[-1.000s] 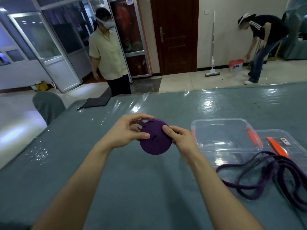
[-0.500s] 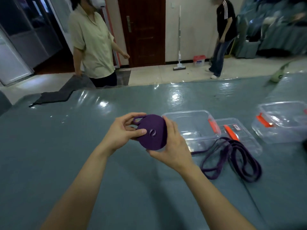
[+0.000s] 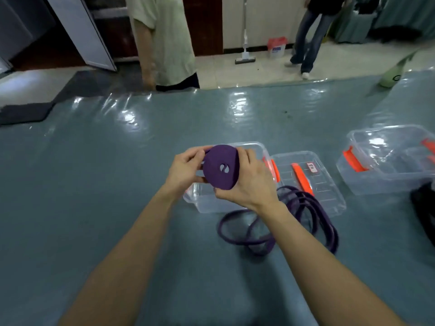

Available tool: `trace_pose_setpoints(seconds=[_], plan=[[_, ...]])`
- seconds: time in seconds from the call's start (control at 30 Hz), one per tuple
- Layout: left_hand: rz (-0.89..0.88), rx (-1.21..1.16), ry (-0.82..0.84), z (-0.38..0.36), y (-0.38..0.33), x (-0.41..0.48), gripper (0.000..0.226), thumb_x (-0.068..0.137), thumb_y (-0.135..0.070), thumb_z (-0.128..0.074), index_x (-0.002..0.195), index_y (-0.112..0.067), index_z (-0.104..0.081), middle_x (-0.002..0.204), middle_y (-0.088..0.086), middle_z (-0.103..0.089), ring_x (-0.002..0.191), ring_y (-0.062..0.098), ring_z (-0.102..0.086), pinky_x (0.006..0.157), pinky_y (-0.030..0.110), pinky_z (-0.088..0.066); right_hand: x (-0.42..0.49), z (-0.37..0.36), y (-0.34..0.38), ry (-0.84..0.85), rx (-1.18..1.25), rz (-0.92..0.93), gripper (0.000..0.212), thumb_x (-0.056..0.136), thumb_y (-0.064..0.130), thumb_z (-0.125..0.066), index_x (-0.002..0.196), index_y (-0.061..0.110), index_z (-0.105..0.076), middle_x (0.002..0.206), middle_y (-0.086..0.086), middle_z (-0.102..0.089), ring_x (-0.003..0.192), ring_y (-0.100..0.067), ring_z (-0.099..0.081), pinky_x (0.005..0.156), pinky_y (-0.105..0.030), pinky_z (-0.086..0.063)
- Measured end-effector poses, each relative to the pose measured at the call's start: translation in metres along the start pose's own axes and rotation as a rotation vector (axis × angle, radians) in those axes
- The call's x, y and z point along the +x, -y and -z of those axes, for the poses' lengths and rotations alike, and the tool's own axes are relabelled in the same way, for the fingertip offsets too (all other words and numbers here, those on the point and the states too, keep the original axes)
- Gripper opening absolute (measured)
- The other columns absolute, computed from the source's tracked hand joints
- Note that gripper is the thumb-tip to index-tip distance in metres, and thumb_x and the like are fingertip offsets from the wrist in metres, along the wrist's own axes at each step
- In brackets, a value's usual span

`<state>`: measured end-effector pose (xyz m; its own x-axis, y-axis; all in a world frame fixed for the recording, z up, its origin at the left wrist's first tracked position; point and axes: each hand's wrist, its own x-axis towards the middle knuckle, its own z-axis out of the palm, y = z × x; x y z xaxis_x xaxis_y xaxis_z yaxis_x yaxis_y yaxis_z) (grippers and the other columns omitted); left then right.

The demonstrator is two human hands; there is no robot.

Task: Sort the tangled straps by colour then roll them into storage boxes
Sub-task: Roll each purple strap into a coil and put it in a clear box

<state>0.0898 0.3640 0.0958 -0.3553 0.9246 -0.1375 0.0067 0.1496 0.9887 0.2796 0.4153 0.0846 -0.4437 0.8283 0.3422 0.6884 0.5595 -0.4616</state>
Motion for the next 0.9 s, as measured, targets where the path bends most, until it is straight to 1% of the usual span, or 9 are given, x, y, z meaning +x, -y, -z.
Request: trace_pose_setpoints(seconds=[0.1,0.2,0.27,0.33,0.47,0.57,0.73,0.83,0.9], plan=[[0.034,-0.014,-0.102,-0.01,0.021,0.022,0.017,0.114,-0.02,-0.058,0.121,-0.012,-0.072,0.116,0.011,-0.081,0.09,0.024,-0.081,0.069,0.04,-0.068,0.015,-0.009,-0.015,0.073,-0.09,0.012,0.092,0.06,0.076,-0.07,0.131,0.017,-0.058,0.111,0.004,-0.062,0.103,-0.023,-0.058,0.089,-0.042,-0.05],[0.138,-0.016,-0.168,-0.015,0.041,0.046,0.007,0.11,-0.018,-0.065,0.109,-0.012,-0.063,0.103,0.014,-0.079,0.081,0.024,-0.078,0.068,0.039,-0.067,0.031,-0.019,-0.028,0.172,-0.153,-0.006,0.099,0.059,0.083,-0.068,0.133,0.019,-0.056,0.119,0.001,-0.061,0.108,-0.024,-0.056,0.092,-0.044,-0.051],[0.232,-0.018,-0.146,-0.02,0.055,0.057,0.014,0.104,-0.014,-0.074,0.111,-0.012,-0.061,0.106,0.013,-0.076,0.088,0.025,-0.079,0.077,0.044,-0.069,0.039,-0.026,-0.036,0.252,-0.173,-0.035,0.099,0.059,0.083,-0.07,0.132,0.019,-0.055,0.119,-0.003,-0.058,0.108,-0.027,-0.057,0.092,-0.045,-0.053],[0.313,0.021,-0.114,-0.023,0.072,0.067,0.028,0.097,-0.006,-0.08,0.114,-0.013,-0.059,0.112,0.016,-0.073,0.099,0.029,-0.079,0.086,0.049,-0.069,0.044,-0.035,-0.04,0.338,-0.154,-0.076,0.097,0.06,0.081,-0.074,0.129,0.017,-0.054,0.115,-0.005,-0.054,0.098,-0.029,-0.061,0.086,-0.045,-0.057],[0.427,0.106,-0.096,-0.026,0.101,0.088,0.033,0.094,0.0,-0.081,0.107,-0.016,-0.056,0.108,0.013,-0.069,0.108,0.037,-0.077,0.092,0.061,-0.066,0.054,-0.059,-0.05,0.527,-0.172,-0.133,0.096,0.062,0.076,-0.081,0.126,0.012,-0.052,0.116,-0.006,-0.05,0.092,-0.032,-0.067,0.077,-0.042,-0.059],[0.489,0.262,-0.055,-0.025,0.119,0.102,0.037,0.09,-0.002,-0.085,0.113,-0.014,-0.059,0.114,0.015,-0.072,0.111,0.037,-0.076,0.097,0.058,-0.064,0.06,-0.078,-0.056,0.655,-0.209,-0.171,0.101,0.062,0.071,-0.085,0.131,0.006,-0.052,0.122,-0.009,-0.051,0.1,-0.034,-0.068,0.078,-0.039,-0.057],[0.55,0.347,-0.028,-0.024,0.138,0.119,0.045,0.085,0.003,-0.088,0.123,-0.001,-0.064,0.121,0.025,-0.075,0.115,0.04,-0.075,0.1,0.055,-0.063,0.075,-0.1,-0.059,0.806,-0.308,-0.2,0.117,0.057,0.073,-0.09,0.14,0.002,-0.048,0.128,-0.013,-0.049,0.111,-0.035,-0.067,0.094,-0.045,-0.061],[0.559,0.43,0.0,-0.028,0.14,0.129,0.032,0.086,0.0,-0.088,0.11,-0.008,-0.068,0.119,0.023,-0.077,0.11,0.037,-0.077,0.097,0.052,-0.065,0.081,-0.111,-0.062,0.868,-0.343,-0.238,0.12,0.057,0.073,-0.09,0.143,0.002,-0.048,0.132,-0.015,-0.05,0.118,-0.034,-0.066,0.099,-0.044,-0.06],[0.569,0.471,0.026,-0.031,0.142,0.134,0.032,0.084,0.0,-0.091,0.1,-0.013,-0.066,0.12,0.024,-0.077,0.113,0.038,-0.076,0.1,0.052,-0.063,0.082,-0.117,-0.065,0.886,-0.357,-0.254,0.119,0.055,0.073,-0.091,0.142,0.003,-0.05,0.131,-0.016,-0.052,0.118,-0.033,-0.065,0.1,-0.043,-0.06]])
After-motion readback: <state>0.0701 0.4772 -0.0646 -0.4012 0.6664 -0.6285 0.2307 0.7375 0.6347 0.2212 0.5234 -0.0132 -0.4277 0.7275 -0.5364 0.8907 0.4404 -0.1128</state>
